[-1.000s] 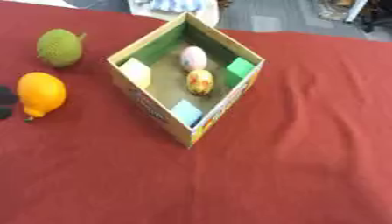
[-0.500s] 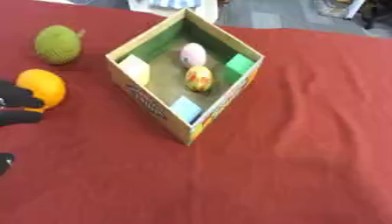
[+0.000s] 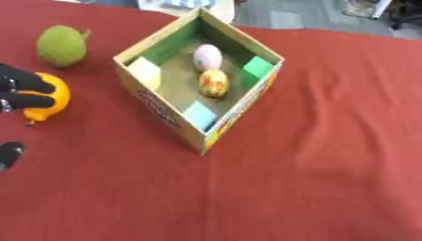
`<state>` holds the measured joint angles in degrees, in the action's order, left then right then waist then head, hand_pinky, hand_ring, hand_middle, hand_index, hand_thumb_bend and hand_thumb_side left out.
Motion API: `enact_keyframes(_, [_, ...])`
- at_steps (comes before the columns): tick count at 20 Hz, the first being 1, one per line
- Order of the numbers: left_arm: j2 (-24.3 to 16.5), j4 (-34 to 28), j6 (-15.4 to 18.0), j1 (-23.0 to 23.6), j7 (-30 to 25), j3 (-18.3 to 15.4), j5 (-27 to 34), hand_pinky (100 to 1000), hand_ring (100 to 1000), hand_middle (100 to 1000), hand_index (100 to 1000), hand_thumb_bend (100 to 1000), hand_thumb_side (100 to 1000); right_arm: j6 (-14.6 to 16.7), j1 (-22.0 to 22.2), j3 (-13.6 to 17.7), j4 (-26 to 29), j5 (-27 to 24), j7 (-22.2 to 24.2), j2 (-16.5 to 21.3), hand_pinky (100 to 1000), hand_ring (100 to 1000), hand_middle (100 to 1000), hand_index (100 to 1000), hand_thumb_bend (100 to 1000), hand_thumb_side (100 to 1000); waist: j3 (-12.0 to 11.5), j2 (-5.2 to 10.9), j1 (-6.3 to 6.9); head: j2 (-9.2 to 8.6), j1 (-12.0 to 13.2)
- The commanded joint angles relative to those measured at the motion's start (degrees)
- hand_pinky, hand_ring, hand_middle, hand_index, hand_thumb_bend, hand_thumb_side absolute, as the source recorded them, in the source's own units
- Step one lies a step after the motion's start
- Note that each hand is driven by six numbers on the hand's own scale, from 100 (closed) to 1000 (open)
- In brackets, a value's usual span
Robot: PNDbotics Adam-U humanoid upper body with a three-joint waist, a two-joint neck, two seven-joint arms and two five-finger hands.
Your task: Pick up objects on the table and place them in the box.
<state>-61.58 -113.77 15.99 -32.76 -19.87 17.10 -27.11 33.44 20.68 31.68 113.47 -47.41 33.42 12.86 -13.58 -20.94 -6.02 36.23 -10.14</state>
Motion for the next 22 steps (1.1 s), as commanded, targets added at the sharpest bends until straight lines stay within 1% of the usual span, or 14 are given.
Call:
enact_keyframes(1, [-0.3, -0.8, -3.8, -1.6, -2.2, -0.3, 0.9, 942, 944, 897, 957, 100, 218, 18.5, 0.4, 0.1, 1.1, 0.7, 18.5, 0.8, 1000, 100, 696, 800, 100, 530, 0.2, 1.93, 0.54, 0.23, 0.2])
enact_keyframes(4, [0.7, -0.8, -8.2, -2.7, -3.4, -0.6, 0.7, 943, 947, 897, 950, 100, 216, 18.5, 0.4, 0.0, 1.1, 1.1, 18.5, 0.6, 1000, 100, 696, 799, 100, 530, 0.6, 1.95, 0.63, 0.05, 0.3])
enact_keyframes(7, [1.6, -0.8, -11.9, -3.5, -3.8, -0.8, 0.8, 939, 945, 895, 943, 100, 219, 18.5, 0.3, -0.1, 1.1, 1.4, 18.4, 0.5, 1000, 100, 696, 799, 100, 530, 0.9, 1.92, 0.67, -0.02, 0.4])
enact_keyframes(10, [2.3, -0.8, -14.8, -4.1, -4.2, -0.9, 0.5, 936, 944, 894, 939, 100, 246, 18.5, 0.3, -0.2, 1.1, 1.7, 18.3, 0.3, 1000, 100, 695, 793, 100, 530, 1.2, 1.81, 0.64, -0.21, 0.4])
enact_keyframes(12, [2.8, -0.2, -16.4, -4.6, -4.1, -1.0, -0.2, 934, 942, 891, 939, 100, 290, 18.5, 0.2, -0.3, 1.1, 1.9, 18.3, 0.2, 1000, 100, 695, 789, 100, 530, 1.5, 1.70, 0.62, -0.35, 0.6])
enact_keyframes(14, [3.3, 1.1, -17.5, -5.2, -3.9, -1.0, -1.2, 934, 941, 887, 941, 100, 295, 18.5, 0.1, -0.4, 1.1, 2.0, 18.4, 0.1, 1000, 100, 695, 788, 100, 530, 1.7, 1.58, 0.59, -0.51, 0.8])
enact_keyframes(16, [3.8, 2.7, -18.3, -5.8, -3.6, -0.9, -2.7, 933, 939, 882, 940, 100, 333, 18.5, 0.0, -0.4, 1.1, 2.1, 18.4, 0.0, 1000, 100, 695, 788, 100, 530, 2.0, 1.44, 0.59, -0.72, 1.0])
enact_keyframes(17, [4.1, 3.7, -18.6, -6.1, -3.5, -0.8, -3.5, 933, 939, 881, 940, 100, 331, 18.5, 0.0, -0.5, 1.1, 2.1, 18.4, -0.1, 1000, 100, 695, 787, 100, 530, 2.1, 1.36, 0.58, -0.82, 1.0])
enact_keyframes(22, [5.1, 7.7, -18.8, -6.7, -3.5, -0.2, -6.8, 930, 935, 872, 931, 100, 377, 18.5, -0.2, -0.6, 1.1, 2.5, 18.5, -0.5, 1000, 100, 695, 786, 100, 530, 2.7, 0.90, 0.51, -1.24, 1.4])
